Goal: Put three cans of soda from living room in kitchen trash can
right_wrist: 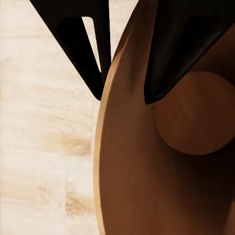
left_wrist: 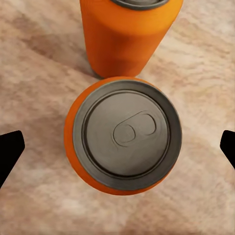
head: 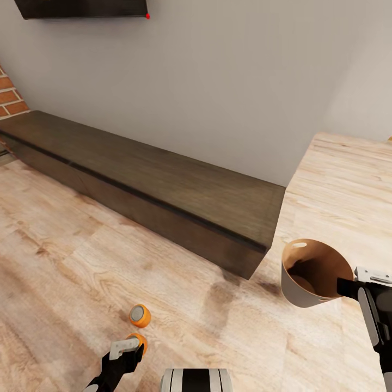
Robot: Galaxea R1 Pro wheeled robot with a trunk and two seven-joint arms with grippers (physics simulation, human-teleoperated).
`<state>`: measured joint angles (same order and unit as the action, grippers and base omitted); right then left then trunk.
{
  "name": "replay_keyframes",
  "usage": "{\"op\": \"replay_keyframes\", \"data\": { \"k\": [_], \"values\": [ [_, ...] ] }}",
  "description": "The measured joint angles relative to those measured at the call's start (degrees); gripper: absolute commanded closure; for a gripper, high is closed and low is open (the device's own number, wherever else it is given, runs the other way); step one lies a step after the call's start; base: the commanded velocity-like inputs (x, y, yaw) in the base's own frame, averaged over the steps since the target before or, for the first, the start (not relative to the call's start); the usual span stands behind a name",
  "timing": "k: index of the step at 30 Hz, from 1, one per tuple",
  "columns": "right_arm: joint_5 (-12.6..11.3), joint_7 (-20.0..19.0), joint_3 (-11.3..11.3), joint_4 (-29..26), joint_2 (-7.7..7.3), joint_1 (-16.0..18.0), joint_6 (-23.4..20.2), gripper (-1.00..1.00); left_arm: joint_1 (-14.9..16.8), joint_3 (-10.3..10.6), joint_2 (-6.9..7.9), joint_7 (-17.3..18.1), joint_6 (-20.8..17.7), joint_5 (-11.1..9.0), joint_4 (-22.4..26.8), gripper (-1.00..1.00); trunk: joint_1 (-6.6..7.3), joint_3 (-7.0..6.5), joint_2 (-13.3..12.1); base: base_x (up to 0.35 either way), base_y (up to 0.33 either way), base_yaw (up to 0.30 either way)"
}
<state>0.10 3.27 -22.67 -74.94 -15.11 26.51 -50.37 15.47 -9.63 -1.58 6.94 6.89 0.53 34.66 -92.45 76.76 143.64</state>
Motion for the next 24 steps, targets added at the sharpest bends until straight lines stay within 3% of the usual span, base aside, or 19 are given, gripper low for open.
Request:
{"op": "replay_keyframes", "data": {
  "k": [24],
  "values": [
    [0.0, 0.0, 0.0, 0.0, 0.00, 0.0, 0.0, 1.00, 0.0, 0.0, 0.00, 0.0, 0.0, 0.0, 0.0, -1.00, 0.00, 0.11, 0.0, 0.031, 0.000, 0.000]
  ]
}}
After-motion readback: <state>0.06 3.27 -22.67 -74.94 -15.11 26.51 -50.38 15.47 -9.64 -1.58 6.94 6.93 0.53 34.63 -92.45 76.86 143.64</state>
